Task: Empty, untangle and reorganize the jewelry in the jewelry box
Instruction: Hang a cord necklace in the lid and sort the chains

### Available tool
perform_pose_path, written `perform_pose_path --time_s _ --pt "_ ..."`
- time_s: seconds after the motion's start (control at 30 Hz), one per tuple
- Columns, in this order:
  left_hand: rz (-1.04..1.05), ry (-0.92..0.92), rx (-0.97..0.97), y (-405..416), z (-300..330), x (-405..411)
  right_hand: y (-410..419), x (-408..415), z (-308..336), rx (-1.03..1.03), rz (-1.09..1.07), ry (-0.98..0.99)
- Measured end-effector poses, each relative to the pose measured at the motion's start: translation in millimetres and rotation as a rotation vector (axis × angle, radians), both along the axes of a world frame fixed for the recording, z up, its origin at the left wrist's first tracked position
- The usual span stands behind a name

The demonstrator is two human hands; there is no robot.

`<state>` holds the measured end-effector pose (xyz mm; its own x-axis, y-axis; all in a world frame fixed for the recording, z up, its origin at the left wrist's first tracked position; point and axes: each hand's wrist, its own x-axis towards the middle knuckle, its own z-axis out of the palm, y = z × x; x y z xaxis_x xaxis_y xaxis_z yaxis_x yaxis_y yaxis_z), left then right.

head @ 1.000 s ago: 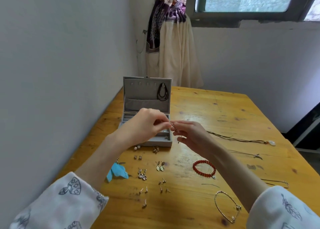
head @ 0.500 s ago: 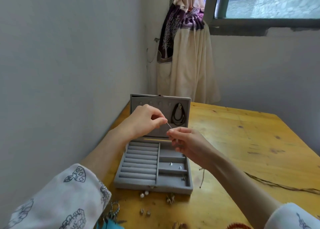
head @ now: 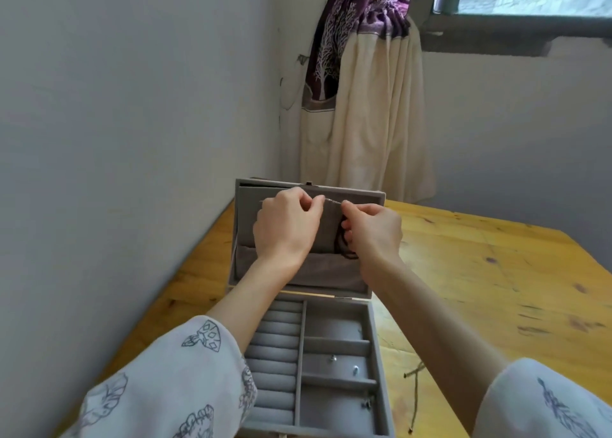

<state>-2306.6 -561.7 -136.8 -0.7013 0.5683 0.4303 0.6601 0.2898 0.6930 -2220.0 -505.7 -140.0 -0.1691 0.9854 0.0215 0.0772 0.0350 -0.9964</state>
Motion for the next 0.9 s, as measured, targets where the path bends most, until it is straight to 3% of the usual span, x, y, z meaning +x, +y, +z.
perform_pose_path --time_s 0.17,0.3,0.43,0.57,0.7,0.9 --pt "0.100 0.151 -0.013 8 -1 3 1 -10 -3 0.287 -0.112 -0.175" --pt "0.146 0.072 -0.051 9 -1 3 6 -16 -6 0.415 -0.131 -0.318" --pt "0.127 -0.089 -0.060 8 -4 4 8 -17 -6 0.343 -0.105 -0.382" --pt "0.108 -0.169 -0.094 6 -11 5 9 -14 -9 0.208 -0.048 -0.310" --pt "0.154 -0.145 -0.128 -1 -20 2 6 -6 -16 0.041 -0.039 -0.216" --pt "0.140 -0.007 -0.142 -18 -29 -1 -9 2 -31 0.047 0.000 -0.194"
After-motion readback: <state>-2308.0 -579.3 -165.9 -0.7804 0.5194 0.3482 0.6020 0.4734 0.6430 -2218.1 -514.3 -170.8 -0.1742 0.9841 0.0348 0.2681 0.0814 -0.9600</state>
